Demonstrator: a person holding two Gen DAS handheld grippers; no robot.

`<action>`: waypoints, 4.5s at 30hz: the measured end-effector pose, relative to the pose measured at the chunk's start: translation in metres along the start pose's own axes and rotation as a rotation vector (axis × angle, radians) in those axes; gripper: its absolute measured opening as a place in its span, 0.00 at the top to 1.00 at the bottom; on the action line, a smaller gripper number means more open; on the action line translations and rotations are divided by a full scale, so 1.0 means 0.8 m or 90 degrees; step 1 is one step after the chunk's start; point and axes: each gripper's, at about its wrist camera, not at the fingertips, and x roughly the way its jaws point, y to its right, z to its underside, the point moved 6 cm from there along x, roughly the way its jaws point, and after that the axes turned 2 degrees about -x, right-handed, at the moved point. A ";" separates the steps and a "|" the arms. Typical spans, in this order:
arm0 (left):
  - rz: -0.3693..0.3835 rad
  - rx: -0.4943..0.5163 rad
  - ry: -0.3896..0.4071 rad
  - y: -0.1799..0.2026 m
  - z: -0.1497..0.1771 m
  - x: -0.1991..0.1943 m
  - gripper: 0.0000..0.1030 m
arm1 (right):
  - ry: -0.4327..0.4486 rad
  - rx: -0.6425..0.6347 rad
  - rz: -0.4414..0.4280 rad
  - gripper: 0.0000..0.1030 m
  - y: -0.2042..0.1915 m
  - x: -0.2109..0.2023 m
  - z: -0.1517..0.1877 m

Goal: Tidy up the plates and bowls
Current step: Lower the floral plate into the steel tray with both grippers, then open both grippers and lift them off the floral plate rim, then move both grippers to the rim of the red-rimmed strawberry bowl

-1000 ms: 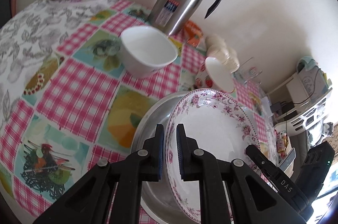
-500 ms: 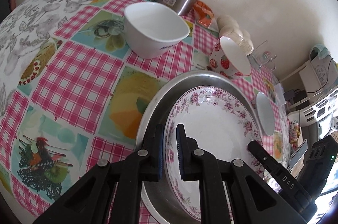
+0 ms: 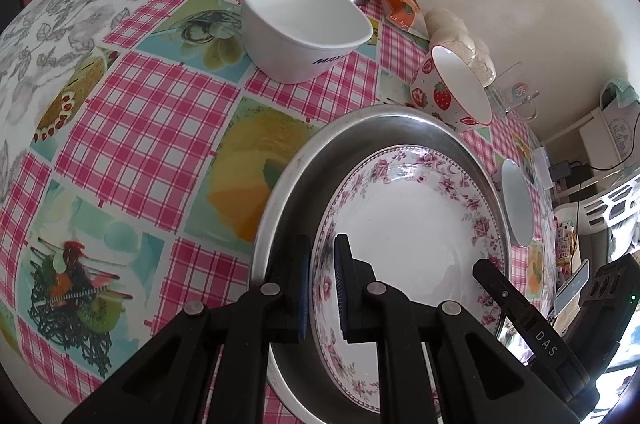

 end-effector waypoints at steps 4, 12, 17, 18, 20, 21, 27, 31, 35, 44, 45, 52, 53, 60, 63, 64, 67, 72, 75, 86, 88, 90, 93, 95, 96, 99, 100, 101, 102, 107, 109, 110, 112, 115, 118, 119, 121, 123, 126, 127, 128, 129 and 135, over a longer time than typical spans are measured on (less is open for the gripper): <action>-0.010 -0.004 -0.002 -0.002 0.001 -0.001 0.89 | -0.006 -0.010 0.000 0.81 -0.003 0.002 0.000; -0.015 -0.013 -0.005 -0.007 0.003 -0.005 0.89 | -0.016 -0.025 0.001 0.81 -0.005 0.005 0.001; -0.018 -0.016 -0.004 -0.007 0.003 -0.005 0.88 | -0.020 -0.031 0.002 0.81 -0.005 0.005 0.000; -0.019 -0.016 -0.003 -0.007 0.003 -0.005 0.88 | -0.021 -0.031 0.003 0.81 -0.005 0.005 0.000; -0.020 -0.015 -0.002 -0.007 0.003 -0.004 0.88 | -0.022 -0.033 0.007 0.81 -0.006 0.005 0.000; -0.020 -0.014 -0.001 -0.006 0.003 -0.002 0.88 | -0.022 -0.035 0.009 0.81 -0.006 0.005 0.000; -0.022 -0.005 0.008 -0.004 0.000 0.000 0.88 | -0.020 -0.038 0.004 0.79 -0.007 0.005 -0.001; -0.028 0.008 0.023 0.000 -0.003 -0.001 0.88 | -0.011 -0.035 -0.004 0.79 -0.007 0.004 -0.003; -0.025 0.019 0.042 0.005 -0.008 -0.003 0.88 | 0.006 -0.034 -0.005 0.79 -0.009 0.000 -0.008; -0.034 0.015 0.043 0.003 -0.008 0.007 0.87 | -0.002 -0.036 0.006 0.79 -0.006 0.007 -0.008; -0.035 0.012 0.042 0.002 -0.008 0.007 0.87 | -0.002 -0.038 0.006 0.79 -0.006 0.008 -0.007; -0.057 0.016 0.028 0.002 0.000 0.004 0.84 | -0.009 -0.051 0.015 0.79 -0.008 0.009 -0.005; -0.057 0.015 0.029 0.001 0.000 0.004 0.84 | -0.010 -0.052 0.015 0.79 -0.008 0.009 -0.005; -0.053 0.007 0.021 0.001 -0.001 0.005 0.84 | -0.012 -0.049 0.016 0.80 -0.007 0.009 -0.005; -0.047 0.004 0.014 0.003 0.000 0.005 0.81 | -0.016 -0.043 0.019 0.80 -0.006 0.010 -0.006; -0.047 0.006 0.013 0.004 0.000 0.005 0.80 | -0.015 -0.040 0.021 0.79 -0.005 0.009 -0.007; -0.051 0.009 0.016 0.005 -0.001 0.003 0.79 | -0.013 -0.030 0.012 0.79 -0.002 0.006 -0.009; -0.056 0.015 0.042 0.007 -0.006 -0.011 0.76 | 0.001 -0.033 0.010 0.79 -0.004 -0.002 -0.013; -0.058 0.019 0.065 0.009 -0.010 -0.023 0.73 | 0.011 -0.034 0.012 0.79 -0.004 -0.007 -0.015; -0.083 0.047 0.111 0.020 -0.017 -0.041 0.41 | 0.064 -0.060 0.014 0.53 -0.020 -0.033 -0.027; -0.095 0.051 0.106 0.019 -0.015 -0.039 0.36 | 0.065 -0.066 0.018 0.44 -0.023 -0.033 -0.027; -0.109 0.056 0.105 0.019 -0.015 -0.037 0.29 | 0.062 -0.072 0.022 0.41 -0.023 -0.031 -0.026; -0.126 0.064 0.109 0.019 -0.014 -0.036 0.21 | 0.060 -0.075 0.027 0.32 -0.022 -0.030 -0.026; -0.138 0.070 0.112 0.018 -0.014 -0.036 0.19 | 0.059 -0.076 0.032 0.29 -0.021 -0.029 -0.026; -0.144 0.072 0.113 0.017 -0.014 -0.036 0.19 | 0.059 -0.076 0.034 0.26 -0.020 -0.029 -0.026; -0.160 0.069 0.119 0.011 -0.015 -0.036 0.18 | 0.060 -0.076 0.039 0.22 -0.018 -0.028 -0.026; -0.162 0.066 0.121 0.010 -0.016 -0.037 0.16 | 0.059 -0.075 0.040 0.22 -0.017 -0.028 -0.026; -0.163 0.063 0.123 0.008 -0.016 -0.038 0.11 | 0.058 -0.075 0.042 0.22 -0.016 -0.027 -0.026; -0.165 0.060 0.125 0.007 -0.017 -0.038 0.09 | 0.057 -0.074 0.043 0.21 -0.015 -0.027 -0.026; -0.173 0.048 0.130 0.002 -0.018 -0.039 0.08 | 0.057 -0.076 0.045 0.14 -0.014 -0.026 -0.026; -0.175 0.046 0.129 0.000 -0.019 -0.039 0.08 | 0.059 -0.079 0.048 0.08 -0.013 -0.027 -0.026; -0.177 0.046 0.131 0.000 -0.019 -0.039 0.08 | 0.059 -0.080 0.049 0.07 -0.013 -0.027 -0.026; -0.179 0.047 0.135 0.000 -0.020 -0.040 0.08 | 0.061 -0.081 0.050 0.01 -0.012 -0.028 -0.026; -0.184 0.048 0.145 0.001 -0.021 -0.043 0.08 | 0.066 -0.078 0.048 0.00 -0.009 -0.031 -0.028; -0.196 0.053 0.161 0.002 -0.023 -0.046 0.08 | 0.076 -0.077 0.051 0.00 -0.006 -0.034 -0.029; -0.202 0.055 0.163 0.002 -0.023 -0.046 0.08 | 0.078 -0.077 0.053 0.00 -0.005 -0.034 -0.030; -0.211 0.064 0.168 0.006 -0.025 -0.047 0.08 | 0.082 -0.079 0.056 0.00 -0.003 -0.036 -0.031; -0.209 0.074 0.178 0.012 -0.030 -0.048 0.08 | 0.088 -0.080 0.057 0.00 -0.001 -0.038 -0.033; -0.205 0.075 0.195 0.020 -0.039 -0.052 0.08 | 0.104 -0.084 0.062 0.00 0.002 -0.043 -0.036; -0.198 0.073 0.204 0.024 -0.041 -0.054 0.08 | 0.110 -0.085 0.062 0.00 0.002 -0.045 -0.038; -0.192 0.073 0.212 0.027 -0.044 -0.056 0.08 | 0.118 -0.085 0.063 0.00 0.003 -0.046 -0.039; -0.184 0.074 0.219 0.032 -0.047 -0.057 0.08 | 0.125 -0.083 0.064 0.00 0.005 -0.048 -0.042; -0.160 0.071 0.235 0.054 -0.061 -0.053 0.08 | 0.161 -0.074 0.071 0.00 0.012 -0.056 -0.054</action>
